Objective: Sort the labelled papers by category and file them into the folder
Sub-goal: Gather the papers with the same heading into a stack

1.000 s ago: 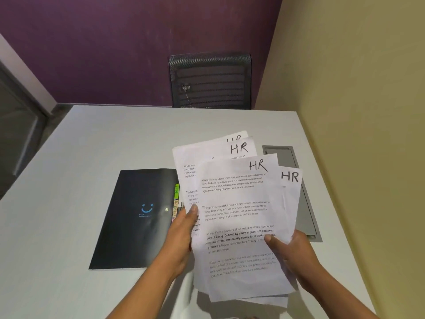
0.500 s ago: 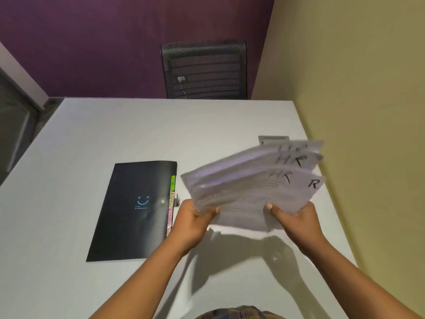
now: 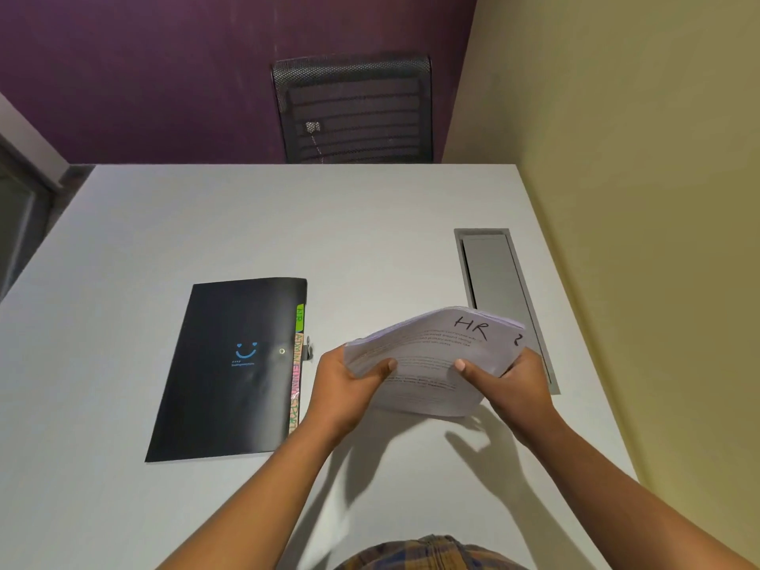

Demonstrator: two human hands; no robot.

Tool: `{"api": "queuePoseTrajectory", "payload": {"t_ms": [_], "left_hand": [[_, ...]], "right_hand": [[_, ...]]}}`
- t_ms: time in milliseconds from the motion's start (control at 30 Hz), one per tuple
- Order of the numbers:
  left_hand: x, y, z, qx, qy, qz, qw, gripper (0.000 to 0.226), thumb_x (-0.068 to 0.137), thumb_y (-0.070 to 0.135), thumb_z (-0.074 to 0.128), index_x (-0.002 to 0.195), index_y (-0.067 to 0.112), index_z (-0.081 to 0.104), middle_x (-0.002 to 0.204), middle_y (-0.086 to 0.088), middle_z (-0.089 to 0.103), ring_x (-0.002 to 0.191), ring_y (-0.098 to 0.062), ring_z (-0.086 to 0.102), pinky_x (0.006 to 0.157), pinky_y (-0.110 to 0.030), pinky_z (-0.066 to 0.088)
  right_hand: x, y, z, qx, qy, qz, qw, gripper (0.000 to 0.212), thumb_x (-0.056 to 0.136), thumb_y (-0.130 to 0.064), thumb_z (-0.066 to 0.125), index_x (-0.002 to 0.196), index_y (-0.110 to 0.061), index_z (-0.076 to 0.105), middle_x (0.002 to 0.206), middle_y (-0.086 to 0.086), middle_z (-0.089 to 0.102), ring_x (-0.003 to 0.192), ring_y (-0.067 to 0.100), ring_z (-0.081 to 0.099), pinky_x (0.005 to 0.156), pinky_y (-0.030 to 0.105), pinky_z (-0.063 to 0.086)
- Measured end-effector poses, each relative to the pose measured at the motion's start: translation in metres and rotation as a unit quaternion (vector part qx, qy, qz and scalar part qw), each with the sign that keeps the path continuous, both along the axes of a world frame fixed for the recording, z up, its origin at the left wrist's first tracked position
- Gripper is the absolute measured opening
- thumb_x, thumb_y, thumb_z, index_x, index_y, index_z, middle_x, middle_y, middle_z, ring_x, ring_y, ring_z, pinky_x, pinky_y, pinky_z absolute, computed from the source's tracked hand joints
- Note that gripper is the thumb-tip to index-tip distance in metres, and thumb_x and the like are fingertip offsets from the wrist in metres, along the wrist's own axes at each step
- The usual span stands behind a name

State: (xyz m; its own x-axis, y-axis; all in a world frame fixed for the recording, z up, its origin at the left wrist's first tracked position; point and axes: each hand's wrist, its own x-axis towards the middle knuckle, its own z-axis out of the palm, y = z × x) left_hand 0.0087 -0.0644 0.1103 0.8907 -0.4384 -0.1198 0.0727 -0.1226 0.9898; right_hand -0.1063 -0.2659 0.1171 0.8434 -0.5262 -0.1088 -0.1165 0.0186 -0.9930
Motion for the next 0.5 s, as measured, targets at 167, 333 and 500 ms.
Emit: {"api": "queuePoseTrajectory", "payload": {"t_ms": [167, 333, 500], "left_hand": [[-0.002, 0.003, 0.003, -0.012, -0.001, 0.027, 1.000, 0.025, 0.082, 0.009, 0.079, 0.093, 0.031, 0.076, 0.095, 0.016, 0.078, 0.091, -0.001, 0.073, 0.075, -0.011, 0.053], [-0.005, 0.007, 0.015, -0.018, -0.060, 0.023, 0.998, 0.026, 0.086, 0.006, 0.074, 0.085, 0.032, 0.078, 0.087, 0.010, 0.077, 0.082, -0.005, 0.070, 0.074, -0.015, 0.050], [-0.008, 0.010, 0.021, -0.012, -0.126, 0.021, 0.992, 0.019, 0.084, 0.022, 0.075, 0.091, 0.039, 0.075, 0.092, 0.017, 0.075, 0.087, -0.002, 0.069, 0.076, -0.012, 0.050]], "right_hand": [[0.000, -0.001, 0.004, 0.033, -0.017, -0.006, 0.999, 0.045, 0.074, -0.008, 0.085, 0.117, -0.013, 0.069, 0.107, 0.006, 0.077, 0.100, 0.021, 0.074, 0.081, 0.030, 0.059], [-0.006, 0.007, 0.024, 0.041, -0.079, 0.001, 0.996, 0.028, 0.070, -0.012, 0.088, 0.096, -0.019, 0.079, 0.093, 0.005, 0.079, 0.089, 0.018, 0.074, 0.076, 0.024, 0.057], [-0.009, 0.008, 0.039, -0.001, -0.112, 0.006, 0.994, 0.028, 0.071, -0.030, 0.084, 0.099, -0.027, 0.079, 0.099, -0.002, 0.079, 0.094, 0.014, 0.073, 0.077, 0.019, 0.055]]}}
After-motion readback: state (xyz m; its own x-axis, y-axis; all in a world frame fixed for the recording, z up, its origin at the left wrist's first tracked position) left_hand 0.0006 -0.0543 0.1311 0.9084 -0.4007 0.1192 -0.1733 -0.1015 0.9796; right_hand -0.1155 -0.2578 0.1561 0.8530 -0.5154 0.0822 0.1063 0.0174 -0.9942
